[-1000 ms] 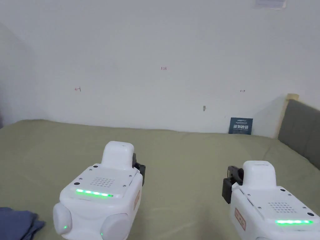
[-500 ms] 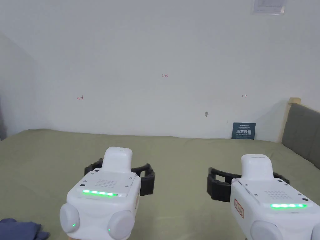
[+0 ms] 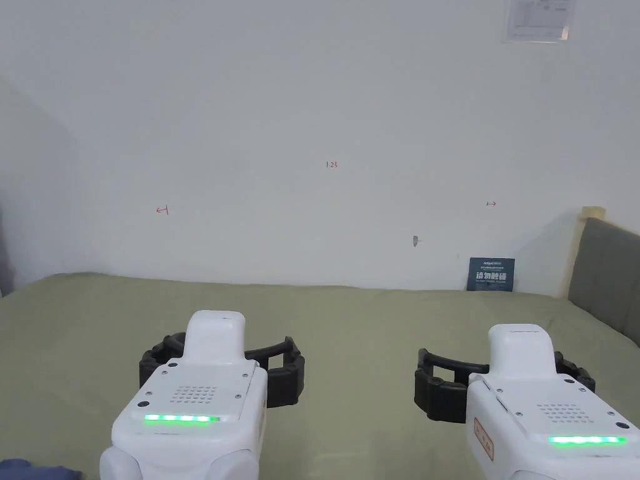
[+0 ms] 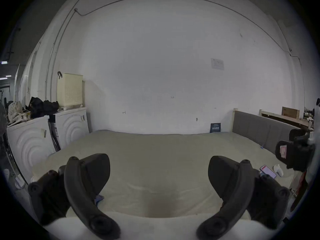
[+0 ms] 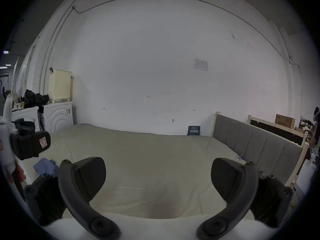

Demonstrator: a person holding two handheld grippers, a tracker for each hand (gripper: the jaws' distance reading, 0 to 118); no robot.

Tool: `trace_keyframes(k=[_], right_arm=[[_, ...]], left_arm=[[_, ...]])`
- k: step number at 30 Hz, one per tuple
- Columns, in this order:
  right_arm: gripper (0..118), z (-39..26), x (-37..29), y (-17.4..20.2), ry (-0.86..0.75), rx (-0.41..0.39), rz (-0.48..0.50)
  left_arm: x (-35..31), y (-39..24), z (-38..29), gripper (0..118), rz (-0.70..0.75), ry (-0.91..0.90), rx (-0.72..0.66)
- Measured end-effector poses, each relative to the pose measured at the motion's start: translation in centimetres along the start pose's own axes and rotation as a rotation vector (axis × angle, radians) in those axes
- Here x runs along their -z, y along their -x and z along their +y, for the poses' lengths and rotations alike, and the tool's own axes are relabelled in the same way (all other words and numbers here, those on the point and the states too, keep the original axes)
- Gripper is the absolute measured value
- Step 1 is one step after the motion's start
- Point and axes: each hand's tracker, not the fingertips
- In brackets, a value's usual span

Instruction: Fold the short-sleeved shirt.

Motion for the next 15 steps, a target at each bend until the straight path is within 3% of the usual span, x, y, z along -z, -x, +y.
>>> trace_keyframes(k=[11, 15], right_arm=[[118, -0.1, 0.2, 0.6, 0.002, -0.008, 0.019], [118, -0.3, 0.5, 0.5, 0.007, -0.026, 0.015]], left_arm=[[1.0, -0.2, 0.0, 117, 0.01, 0.031, 0.067], [1.6, 0.5, -0.8, 117, -0.024, 0.066, -0.002]])
